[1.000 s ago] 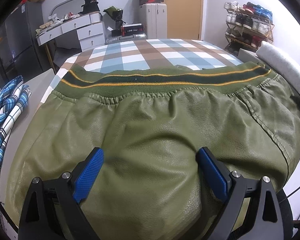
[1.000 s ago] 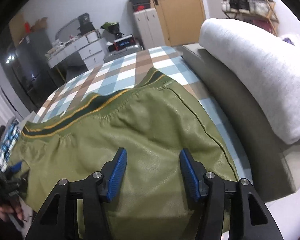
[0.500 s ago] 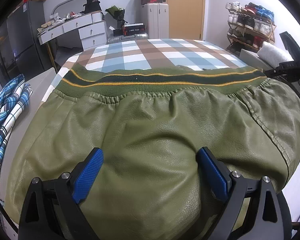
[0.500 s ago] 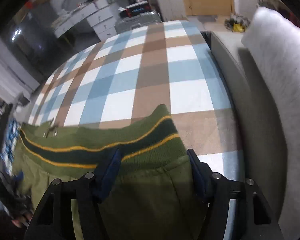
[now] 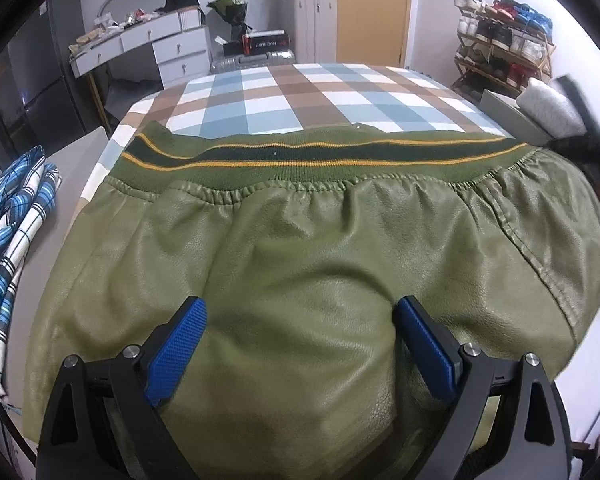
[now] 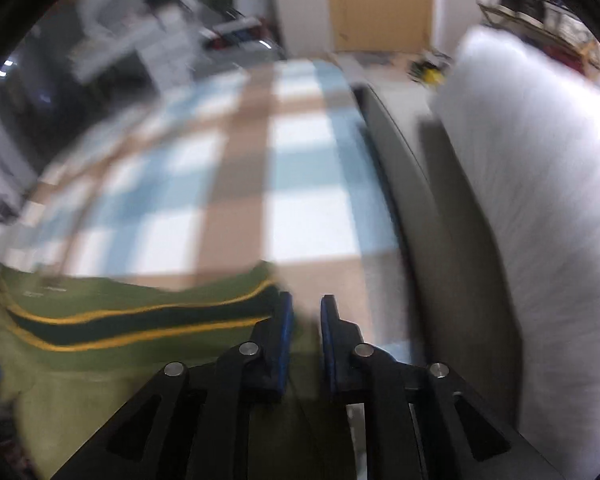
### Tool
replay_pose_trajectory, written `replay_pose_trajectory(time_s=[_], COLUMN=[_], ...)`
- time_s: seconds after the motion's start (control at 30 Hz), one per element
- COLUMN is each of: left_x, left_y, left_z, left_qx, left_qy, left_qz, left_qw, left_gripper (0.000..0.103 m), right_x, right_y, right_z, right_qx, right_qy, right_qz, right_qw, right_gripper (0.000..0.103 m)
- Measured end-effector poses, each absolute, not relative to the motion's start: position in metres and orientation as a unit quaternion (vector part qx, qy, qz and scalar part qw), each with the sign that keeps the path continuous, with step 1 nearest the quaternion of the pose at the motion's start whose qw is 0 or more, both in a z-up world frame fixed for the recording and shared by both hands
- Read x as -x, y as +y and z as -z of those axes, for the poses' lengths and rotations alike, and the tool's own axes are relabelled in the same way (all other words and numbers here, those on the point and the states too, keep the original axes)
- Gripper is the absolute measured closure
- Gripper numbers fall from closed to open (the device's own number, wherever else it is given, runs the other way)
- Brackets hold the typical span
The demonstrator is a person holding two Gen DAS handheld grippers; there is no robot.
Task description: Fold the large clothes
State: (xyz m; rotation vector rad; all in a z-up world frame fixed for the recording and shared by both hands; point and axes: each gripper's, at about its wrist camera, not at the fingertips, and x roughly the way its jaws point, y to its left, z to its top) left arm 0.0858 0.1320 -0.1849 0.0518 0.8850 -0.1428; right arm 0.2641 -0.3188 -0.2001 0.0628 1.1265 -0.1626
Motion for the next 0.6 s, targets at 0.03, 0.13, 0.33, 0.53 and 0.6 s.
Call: replay_pose_trajectory(time_s=[0.03,0.13,0.33,0.53,0.6], left_x=[-0.083,-0.071,-0.056,-0.105,-0.136], left_y=[0.133,0.143,0.186,0.232,0.234], left_z=[0.182,0.171,0.15,0.117,0.121], left_qx=[-0.027,-0.028,-0.017,-0.031,-0.024], left_qy=[0.432,0.422,0.388,0.379,0.421], left_qz=[0.078,0.08,0.03,0.023,0.08], left_qw=[0.898,0.902,0.921,0.925,0.903], left_gripper=[0.01,0.01,0.01,0.009,0.001], right_x=[-0.266,-0.258,-0.203,-0.144,-0.127], right_y=[-0.318,-0.311,-0.262,-0.178,-0.159], right_z=[0.204,0.181,0.085,0.068,0.082], right_qx=[-0.021,-0.013,0.009,-0.047,-0.086], right_qy=[0.537,0.519,0.374,0.305,0.292], right_qz=[0.083,0.094,0.069,-0.084,-0.131], right_qw=[0.839,0.85,0.925,0.947,0.943], right_gripper=[0.094,0.094,0.029,0.009,0.009])
